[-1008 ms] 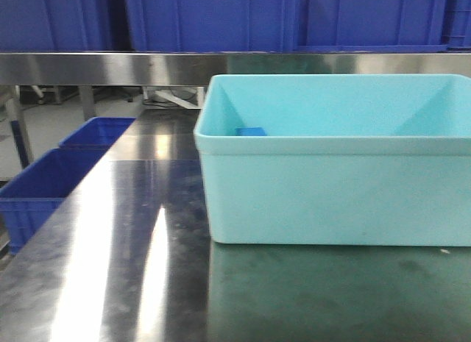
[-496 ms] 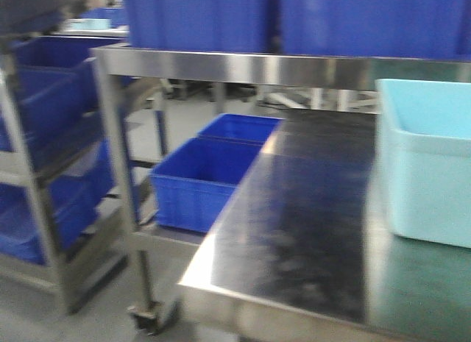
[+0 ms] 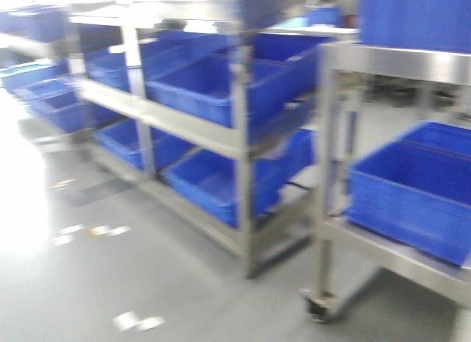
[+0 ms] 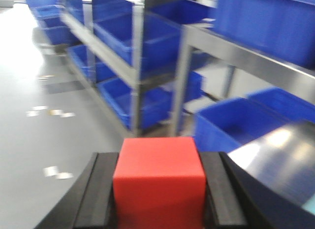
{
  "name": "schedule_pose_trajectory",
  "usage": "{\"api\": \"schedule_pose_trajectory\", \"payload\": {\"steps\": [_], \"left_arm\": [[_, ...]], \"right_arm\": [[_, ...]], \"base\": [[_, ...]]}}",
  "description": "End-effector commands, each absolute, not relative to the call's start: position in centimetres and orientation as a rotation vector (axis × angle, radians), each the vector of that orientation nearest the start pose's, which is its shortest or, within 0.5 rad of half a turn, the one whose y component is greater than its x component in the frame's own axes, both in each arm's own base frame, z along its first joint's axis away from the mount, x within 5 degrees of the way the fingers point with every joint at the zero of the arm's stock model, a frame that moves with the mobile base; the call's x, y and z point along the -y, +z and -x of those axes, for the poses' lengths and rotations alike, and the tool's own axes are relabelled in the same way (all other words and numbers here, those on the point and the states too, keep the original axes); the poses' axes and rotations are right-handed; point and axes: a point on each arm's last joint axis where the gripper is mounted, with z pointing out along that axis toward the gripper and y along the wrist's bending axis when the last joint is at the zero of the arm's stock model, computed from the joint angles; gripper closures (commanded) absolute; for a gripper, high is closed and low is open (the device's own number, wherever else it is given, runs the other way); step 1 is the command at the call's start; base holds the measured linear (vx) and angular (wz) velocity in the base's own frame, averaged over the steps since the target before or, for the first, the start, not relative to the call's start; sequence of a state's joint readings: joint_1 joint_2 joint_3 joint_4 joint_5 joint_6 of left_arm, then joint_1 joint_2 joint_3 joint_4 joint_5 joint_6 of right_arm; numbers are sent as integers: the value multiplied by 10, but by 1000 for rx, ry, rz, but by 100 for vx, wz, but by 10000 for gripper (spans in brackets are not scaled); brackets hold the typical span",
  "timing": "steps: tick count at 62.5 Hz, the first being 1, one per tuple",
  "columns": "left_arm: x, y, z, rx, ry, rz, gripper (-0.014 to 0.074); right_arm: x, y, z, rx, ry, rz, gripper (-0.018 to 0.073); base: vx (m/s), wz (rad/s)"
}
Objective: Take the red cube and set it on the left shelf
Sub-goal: 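Drive the base to the shelf rack holding the red cube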
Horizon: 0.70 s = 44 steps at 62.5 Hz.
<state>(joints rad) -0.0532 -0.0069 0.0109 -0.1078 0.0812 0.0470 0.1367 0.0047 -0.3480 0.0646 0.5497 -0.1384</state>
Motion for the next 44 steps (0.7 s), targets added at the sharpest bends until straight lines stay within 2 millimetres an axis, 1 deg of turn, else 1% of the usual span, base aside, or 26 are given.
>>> {"api": "schedule_pose_trajectory", "payload": {"steps": [1, 22, 36, 44], "left_arm": [[3, 203, -56, -1490, -105, 12, 495], [3, 203, -56, -1490, -105, 12, 495], [3, 203, -56, -1490, -105, 12, 495], [3, 203, -56, -1490, -105, 12, 495]], "right_arm": [[-6, 291, -28, -1593, 57, 195, 408], [-6, 291, -28, -1593, 57, 195, 408], [-6, 291, -28, -1593, 57, 195, 408], [-6, 291, -28, -1593, 57, 195, 408]], "base": [[-8, 85], [-8, 84], [-2, 95], [3, 73]]}}
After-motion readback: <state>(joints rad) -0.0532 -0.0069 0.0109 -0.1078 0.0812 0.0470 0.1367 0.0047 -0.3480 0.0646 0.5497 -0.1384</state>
